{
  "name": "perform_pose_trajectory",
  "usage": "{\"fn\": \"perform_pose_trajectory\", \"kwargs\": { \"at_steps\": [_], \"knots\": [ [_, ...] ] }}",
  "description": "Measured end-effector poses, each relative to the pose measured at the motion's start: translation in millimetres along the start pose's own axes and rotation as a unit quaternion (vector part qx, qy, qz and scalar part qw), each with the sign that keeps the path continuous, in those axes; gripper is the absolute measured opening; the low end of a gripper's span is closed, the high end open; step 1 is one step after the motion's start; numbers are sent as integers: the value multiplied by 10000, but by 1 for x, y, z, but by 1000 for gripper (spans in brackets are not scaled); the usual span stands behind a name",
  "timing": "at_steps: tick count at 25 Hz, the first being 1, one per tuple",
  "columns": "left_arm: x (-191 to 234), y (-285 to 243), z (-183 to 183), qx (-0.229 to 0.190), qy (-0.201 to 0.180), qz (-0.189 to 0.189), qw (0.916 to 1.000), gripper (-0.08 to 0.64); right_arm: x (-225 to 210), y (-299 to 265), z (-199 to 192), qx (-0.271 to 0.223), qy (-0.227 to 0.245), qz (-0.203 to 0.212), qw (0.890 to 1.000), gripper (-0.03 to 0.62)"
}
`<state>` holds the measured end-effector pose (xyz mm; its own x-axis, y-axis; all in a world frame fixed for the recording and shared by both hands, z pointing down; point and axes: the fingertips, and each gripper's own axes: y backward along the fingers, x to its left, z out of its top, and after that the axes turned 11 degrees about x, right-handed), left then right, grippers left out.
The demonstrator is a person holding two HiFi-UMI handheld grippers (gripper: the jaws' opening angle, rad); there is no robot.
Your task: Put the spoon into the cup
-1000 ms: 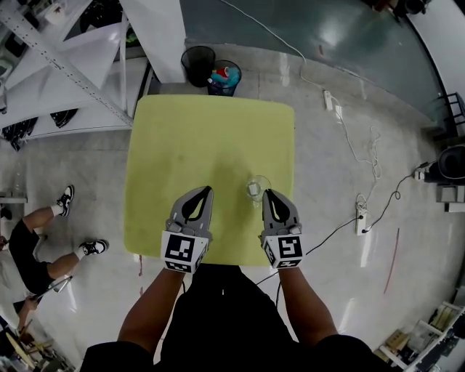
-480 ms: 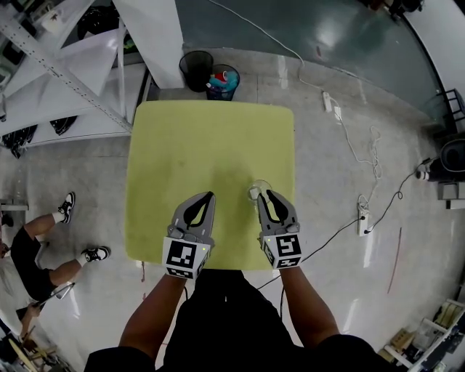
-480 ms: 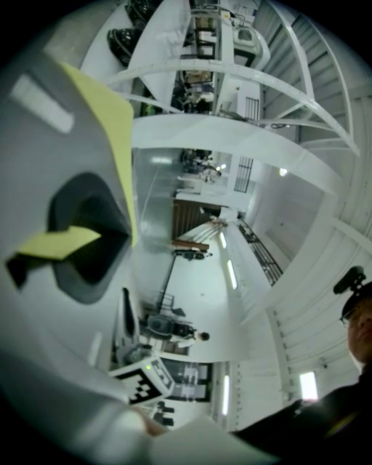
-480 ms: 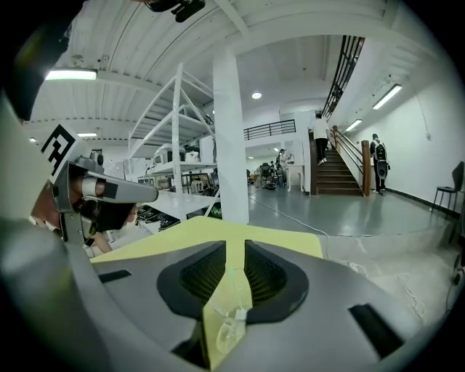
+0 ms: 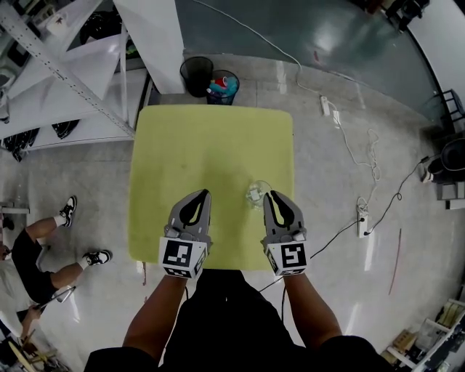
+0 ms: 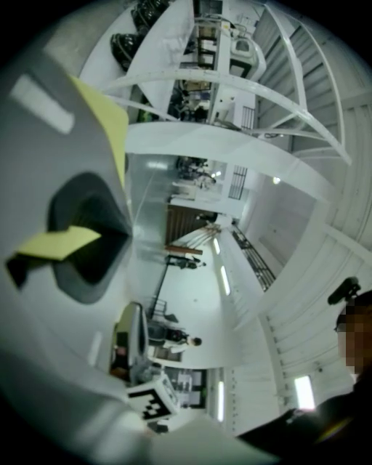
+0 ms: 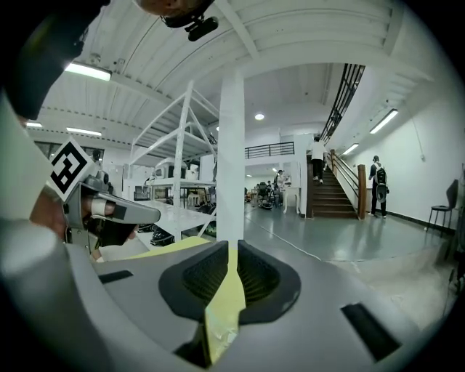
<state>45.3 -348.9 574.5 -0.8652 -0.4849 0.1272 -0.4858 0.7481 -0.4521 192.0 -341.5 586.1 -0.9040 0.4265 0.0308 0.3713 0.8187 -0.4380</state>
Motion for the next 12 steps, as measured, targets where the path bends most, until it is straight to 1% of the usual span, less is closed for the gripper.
{"fn": "perform_pose_trajectory", "kwargs": {
  "at_steps": [3, 7, 12],
  "knots": [
    [-11, 3, 8, -47, -111, -132, 9998, 5, -1, 11, 10, -62, 51, -30, 10000, 28],
    [-19, 9, 24, -160, -282, -214, 9992, 5, -9, 16, 25, -294, -232, -161, 9992, 11],
    [-27, 15, 37, -292, -311, -284, 9987, 5, -11, 21, 46, -428, -143, -267, 9986, 8]
  ]
}}
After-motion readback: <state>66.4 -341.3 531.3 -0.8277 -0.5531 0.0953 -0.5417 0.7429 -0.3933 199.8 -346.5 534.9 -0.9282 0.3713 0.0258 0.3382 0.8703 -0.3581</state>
